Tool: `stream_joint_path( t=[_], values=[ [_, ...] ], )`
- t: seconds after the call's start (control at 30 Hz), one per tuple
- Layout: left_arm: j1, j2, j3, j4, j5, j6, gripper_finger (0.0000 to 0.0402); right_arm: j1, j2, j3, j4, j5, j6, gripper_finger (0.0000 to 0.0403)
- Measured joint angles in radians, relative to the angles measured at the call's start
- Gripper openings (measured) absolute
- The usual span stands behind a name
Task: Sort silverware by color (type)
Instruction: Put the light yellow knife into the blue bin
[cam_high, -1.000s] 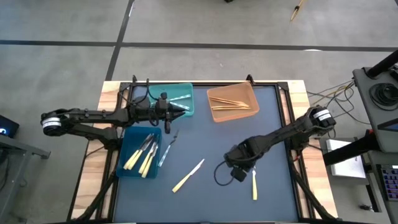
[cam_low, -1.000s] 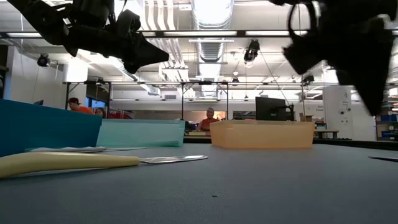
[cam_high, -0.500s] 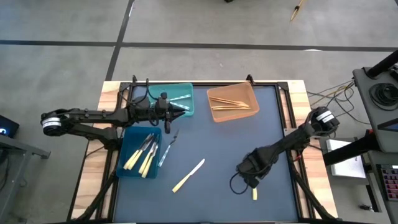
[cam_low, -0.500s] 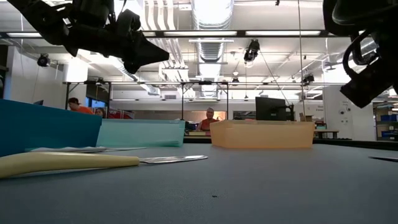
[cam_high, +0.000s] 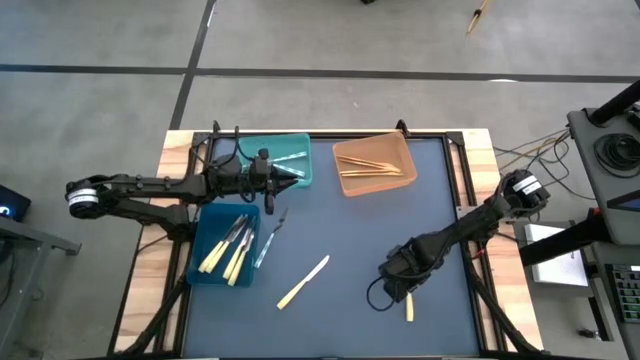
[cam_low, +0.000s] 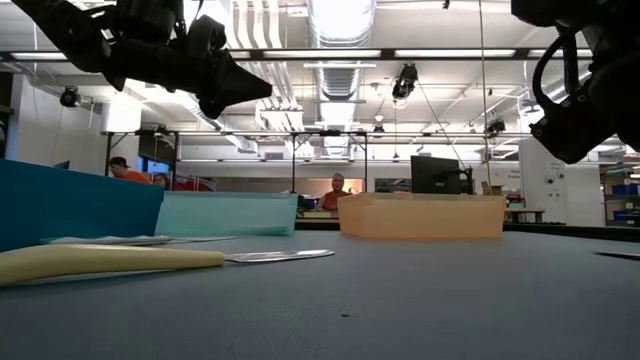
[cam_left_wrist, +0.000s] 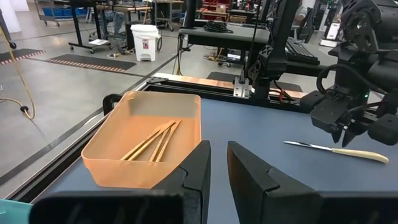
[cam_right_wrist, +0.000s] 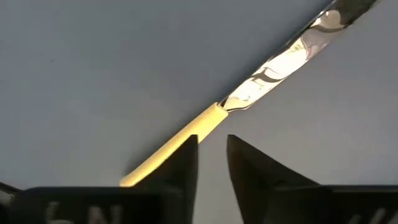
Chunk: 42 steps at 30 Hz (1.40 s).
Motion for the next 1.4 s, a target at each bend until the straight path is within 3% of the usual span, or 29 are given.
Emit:
stream_joint_path(
  t=[0.27, 0.47, 0.63, 1.17, 1.4],
  values=[
    [0.0, 0.0, 0.0, -0.001, 0.0, 0.0, 0.0038, 0.0, 0.004, -0.037, 0.069, 0.001, 0.027, 0.0173],
    [0.0, 0.0, 0.0, -0.001, 0.0, 0.0, 0.0038, 0.0, 0.003, -0.093, 0.189, 0.012, 0.079, 0.0192],
    [0.001, 0.0, 0.0, -0.001, 0.0, 0.0, 0.0038, 0.0, 0.001, -0.113, 0.19, 0.028, 0.111, 0.017],
    [0.001, 0.001, 0.0, 0.008, -0.002, 0.0, 0.0038, 0.002, 0.003, -0.118, 0.175, 0.107, 0.006, 0.0024],
    [0.001, 0.001, 0.0, 0.008, -0.003, 0.0, 0.0038, 0.0, -0.008, -0.113, 0.179, 0.121, -0.05, 0.0019]
  ],
)
